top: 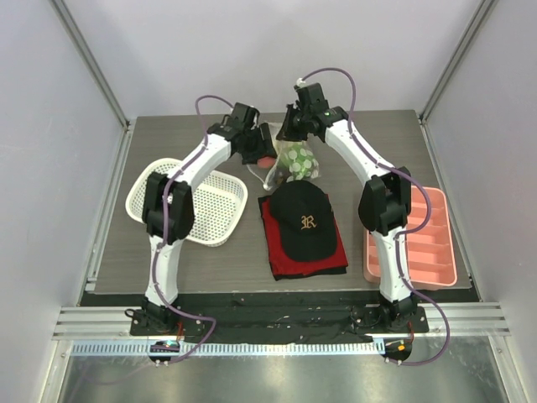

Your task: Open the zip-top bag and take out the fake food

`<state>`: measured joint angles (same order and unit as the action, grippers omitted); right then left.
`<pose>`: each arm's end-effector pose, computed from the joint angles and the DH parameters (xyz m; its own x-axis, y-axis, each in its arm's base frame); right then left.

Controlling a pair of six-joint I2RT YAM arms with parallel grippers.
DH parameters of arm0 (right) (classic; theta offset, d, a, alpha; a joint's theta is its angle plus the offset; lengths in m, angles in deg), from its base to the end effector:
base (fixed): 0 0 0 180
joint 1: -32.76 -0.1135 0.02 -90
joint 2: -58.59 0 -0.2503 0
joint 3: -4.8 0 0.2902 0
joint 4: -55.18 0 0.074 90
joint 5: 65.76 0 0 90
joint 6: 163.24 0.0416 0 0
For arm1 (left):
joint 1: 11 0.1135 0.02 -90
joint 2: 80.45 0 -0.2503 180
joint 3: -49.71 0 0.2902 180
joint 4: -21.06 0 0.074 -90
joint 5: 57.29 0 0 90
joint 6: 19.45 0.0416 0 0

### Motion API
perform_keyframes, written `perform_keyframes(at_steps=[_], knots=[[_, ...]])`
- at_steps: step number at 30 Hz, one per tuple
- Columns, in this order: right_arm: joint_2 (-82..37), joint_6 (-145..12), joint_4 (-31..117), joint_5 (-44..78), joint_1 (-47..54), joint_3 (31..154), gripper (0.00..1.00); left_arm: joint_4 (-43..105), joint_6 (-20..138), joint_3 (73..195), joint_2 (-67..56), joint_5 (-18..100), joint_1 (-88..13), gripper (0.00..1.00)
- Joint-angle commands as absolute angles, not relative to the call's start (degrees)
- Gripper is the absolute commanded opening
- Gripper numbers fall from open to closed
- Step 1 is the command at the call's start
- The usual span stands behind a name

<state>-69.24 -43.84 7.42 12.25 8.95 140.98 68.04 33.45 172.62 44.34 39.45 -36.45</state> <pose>0.4990 0.2296 0.2805 -0.7720 0.1842 -0.6084 -0.1868 0.8490 0.4942 0.4753 -0.2316 0.2227 -0.8419 -0.2628 -0.4714 -0.0142 0.8840 -0.4673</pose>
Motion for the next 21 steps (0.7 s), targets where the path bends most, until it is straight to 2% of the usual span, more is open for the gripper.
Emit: perform_keyframes(at_steps=[1, 2, 6, 9, 15, 16, 21], knots=[[-63.4, -50.9, 9.2, 16.5, 9.6, 138.9, 0.01, 60.4, 29.5, 170.1, 34.9, 50.0, -33.6, 0.0], [-63.5, -51.5, 9.2, 17.0, 9.6, 138.9, 0.01, 58.3, 27.5, 169.0, 33.3, 55.3, -32.9, 0.0], [-66.2, -52.2, 9.6, 18.0, 10.3, 142.2, 0.01, 41.8, 17.9, 159.8, 27.8, 64.2, -29.6, 0.0], [-69.5, -50.9, 9.6, 16.9, 10.5, 146.8, 0.01, 43.7, 19.0, 157.6, 23.8, 64.5, -27.5, 0.0], [-72.7, -50.7, 9.7, 14.9, 10.7, 151.5, 0.01, 65.6, 35.1, 152.2, 13.5, 52.6, -25.7, 0.0], [-72.9, -50.7, 9.9, 14.5, 10.8, 151.7, 0.01, 67.2, 36.4, 150.6, 10.7, 48.0, -25.6, 0.0], [-73.7, -50.2, 11.6, 13.0, 11.1, 152.3, 0.01, 71.9, 37.6, 137.4, 4.7, 39.5, -25.2, 0.01]])
